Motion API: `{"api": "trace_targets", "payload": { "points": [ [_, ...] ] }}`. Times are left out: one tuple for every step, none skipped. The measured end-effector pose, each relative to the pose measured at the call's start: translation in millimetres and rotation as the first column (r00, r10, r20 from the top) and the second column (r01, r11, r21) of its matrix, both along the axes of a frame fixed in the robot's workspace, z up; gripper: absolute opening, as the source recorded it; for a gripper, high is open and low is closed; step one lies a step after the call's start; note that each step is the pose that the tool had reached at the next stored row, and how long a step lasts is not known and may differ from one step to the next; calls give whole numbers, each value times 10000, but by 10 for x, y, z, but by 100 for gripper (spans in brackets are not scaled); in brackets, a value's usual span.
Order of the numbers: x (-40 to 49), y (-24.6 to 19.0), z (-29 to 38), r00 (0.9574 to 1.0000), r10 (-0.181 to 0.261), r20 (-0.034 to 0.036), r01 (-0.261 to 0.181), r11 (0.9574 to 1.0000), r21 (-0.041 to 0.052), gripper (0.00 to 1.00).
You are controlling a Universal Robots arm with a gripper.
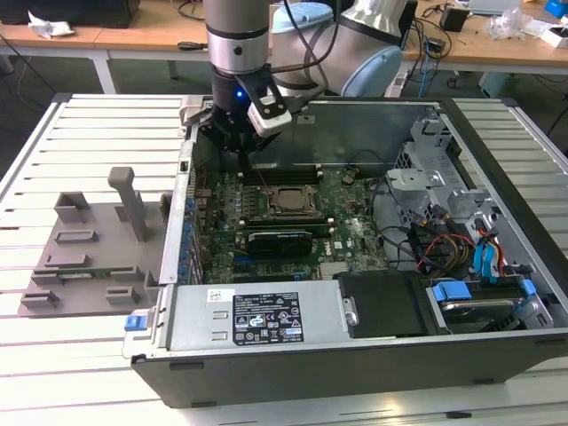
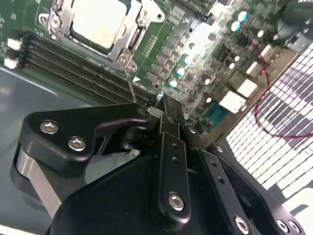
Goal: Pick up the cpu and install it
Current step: 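Install the first cpu locking lever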
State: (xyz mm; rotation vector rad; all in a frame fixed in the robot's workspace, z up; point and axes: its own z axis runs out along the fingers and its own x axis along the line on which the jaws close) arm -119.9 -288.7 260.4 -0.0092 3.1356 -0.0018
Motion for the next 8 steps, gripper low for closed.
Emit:
{"api": "trace_targets", "payload": {
  "points": [
    [0,16,-6,10000,1,0,-1,10000,7,11],
    [0,34,-16,10000,1,0,-1,10000,9,11],
    [2,45,-24,10000,1,-1,-1,10000,9,11],
    [12,59,-36,10000,0,-1,0,10000,9,11],
    [36,65,-41,10000,1,-1,-1,10000,10,11],
    [91,64,-42,10000,1,-1,-1,10000,10,11],
    [126,64,-42,10000,0,-3,0,10000,9,11],
    [160,65,-42,10000,-1,-7,1,10000,9,11]
  ]
}}
